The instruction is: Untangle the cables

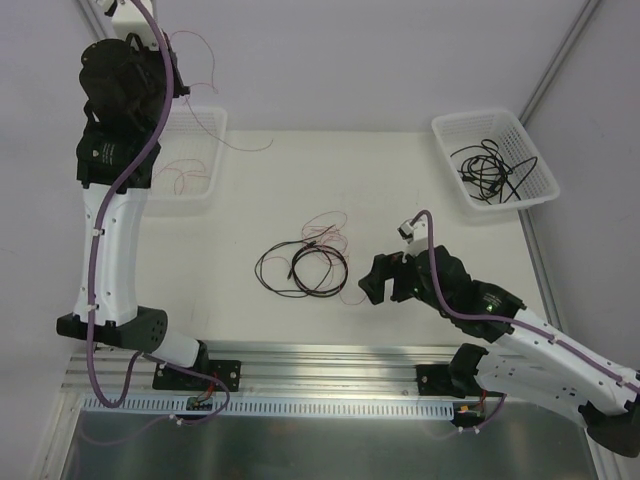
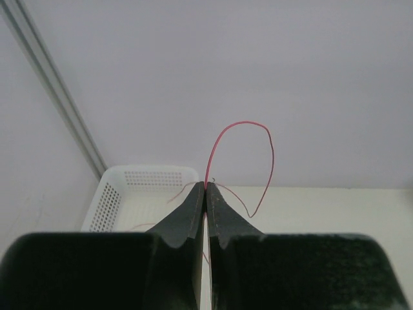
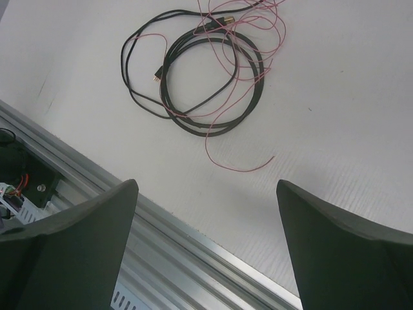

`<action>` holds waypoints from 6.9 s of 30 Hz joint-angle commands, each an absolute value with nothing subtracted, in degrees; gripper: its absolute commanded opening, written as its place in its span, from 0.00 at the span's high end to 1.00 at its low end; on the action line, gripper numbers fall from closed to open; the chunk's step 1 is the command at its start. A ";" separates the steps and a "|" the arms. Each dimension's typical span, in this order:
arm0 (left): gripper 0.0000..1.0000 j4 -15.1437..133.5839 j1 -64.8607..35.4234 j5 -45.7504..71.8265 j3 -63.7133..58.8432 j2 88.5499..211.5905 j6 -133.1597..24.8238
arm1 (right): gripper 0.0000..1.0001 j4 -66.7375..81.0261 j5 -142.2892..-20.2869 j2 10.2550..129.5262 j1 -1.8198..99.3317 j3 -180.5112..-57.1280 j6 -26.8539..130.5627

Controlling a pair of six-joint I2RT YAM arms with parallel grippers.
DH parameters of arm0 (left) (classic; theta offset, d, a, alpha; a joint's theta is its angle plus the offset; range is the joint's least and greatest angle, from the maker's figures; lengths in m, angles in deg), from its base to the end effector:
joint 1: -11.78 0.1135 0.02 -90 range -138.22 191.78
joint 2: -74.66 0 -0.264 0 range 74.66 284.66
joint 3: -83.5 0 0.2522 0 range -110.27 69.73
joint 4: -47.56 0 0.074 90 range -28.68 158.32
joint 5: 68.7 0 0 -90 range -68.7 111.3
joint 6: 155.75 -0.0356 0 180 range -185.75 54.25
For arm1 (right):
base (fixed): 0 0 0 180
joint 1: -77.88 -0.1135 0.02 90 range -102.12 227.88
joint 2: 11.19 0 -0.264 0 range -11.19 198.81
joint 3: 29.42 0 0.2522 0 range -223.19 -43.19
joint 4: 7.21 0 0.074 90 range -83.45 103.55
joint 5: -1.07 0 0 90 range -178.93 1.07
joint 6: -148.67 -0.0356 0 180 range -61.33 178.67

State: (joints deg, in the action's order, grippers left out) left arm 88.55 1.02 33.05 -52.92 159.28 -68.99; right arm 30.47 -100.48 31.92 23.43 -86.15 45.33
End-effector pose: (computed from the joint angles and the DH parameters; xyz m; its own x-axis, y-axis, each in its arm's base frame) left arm 0.2549 -0.0411 0.5949 0.1832 0.0215 -0.9828 -0.0241 0.9996 0.0174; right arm 0.1057 0.1356 0.3089 -0.3900 -0.1570 -0.9073 -0.6175 0.7755 0.1313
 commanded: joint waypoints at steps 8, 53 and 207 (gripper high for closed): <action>1.00 83.30 13.53 27.89 -53.84 167.91 -66.27 | 0.06 31.69 -100.18 34.69 23.57 -87.57 46.89; 0.15 77.24 -18.88 14.79 23.68 144.52 -39.30 | 0.08 29.40 -100.00 39.87 23.57 -83.61 36.79; 1.00 106.24 2.02 30.71 -39.93 143.21 -60.56 | 0.81 37.75 -77.14 48.83 67.17 -97.95 46.45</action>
